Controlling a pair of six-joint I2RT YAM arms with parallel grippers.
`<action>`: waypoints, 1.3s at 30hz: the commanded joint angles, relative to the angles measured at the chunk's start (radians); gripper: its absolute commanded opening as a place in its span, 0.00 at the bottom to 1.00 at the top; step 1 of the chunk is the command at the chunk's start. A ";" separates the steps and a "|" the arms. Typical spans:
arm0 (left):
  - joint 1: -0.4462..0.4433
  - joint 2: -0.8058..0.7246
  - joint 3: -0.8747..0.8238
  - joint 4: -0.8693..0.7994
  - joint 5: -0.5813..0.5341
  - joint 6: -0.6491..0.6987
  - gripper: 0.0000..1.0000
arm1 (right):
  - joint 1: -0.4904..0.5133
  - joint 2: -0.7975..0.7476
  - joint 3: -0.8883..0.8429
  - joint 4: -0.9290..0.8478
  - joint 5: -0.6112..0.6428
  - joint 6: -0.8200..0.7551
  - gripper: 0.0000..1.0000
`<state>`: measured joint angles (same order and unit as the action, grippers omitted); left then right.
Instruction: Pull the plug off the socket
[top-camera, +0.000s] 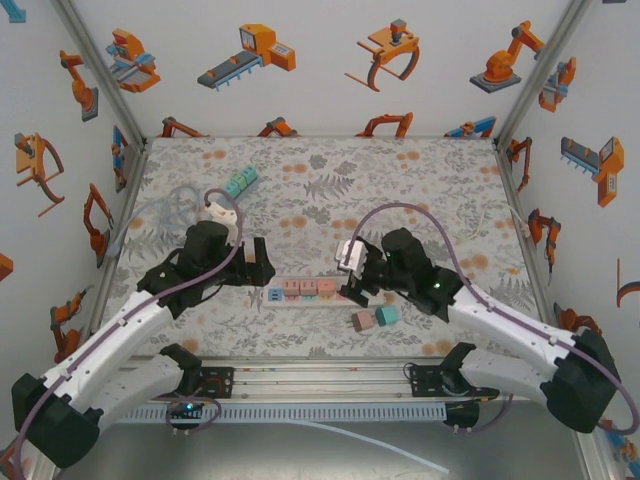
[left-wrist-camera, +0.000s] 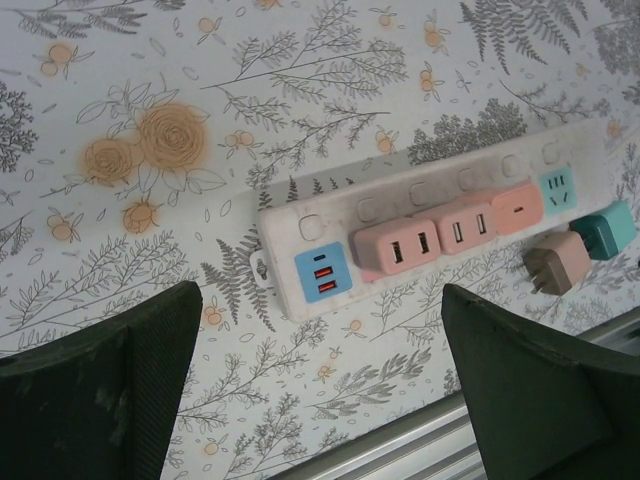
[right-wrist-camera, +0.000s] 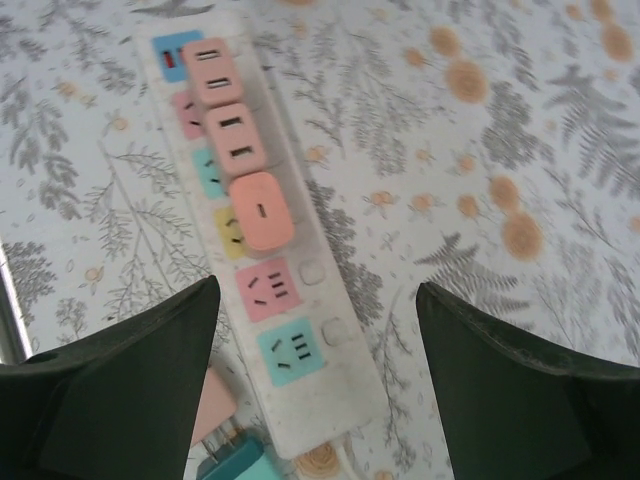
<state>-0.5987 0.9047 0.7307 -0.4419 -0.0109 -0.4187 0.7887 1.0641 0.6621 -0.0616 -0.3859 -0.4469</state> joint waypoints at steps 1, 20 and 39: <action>0.036 0.020 -0.020 0.005 0.057 -0.057 0.97 | -0.005 0.089 0.062 0.003 -0.176 -0.103 0.72; 0.077 0.136 -0.131 0.134 0.117 -0.077 0.82 | -0.006 0.442 0.105 0.146 -0.196 -0.147 0.48; 0.076 0.370 -0.094 0.139 0.162 -0.121 0.64 | -0.008 0.446 0.088 0.157 -0.169 -0.151 0.30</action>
<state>-0.5285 1.2675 0.6151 -0.3122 0.1322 -0.5201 0.7818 1.5089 0.7326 0.0654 -0.5503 -0.5846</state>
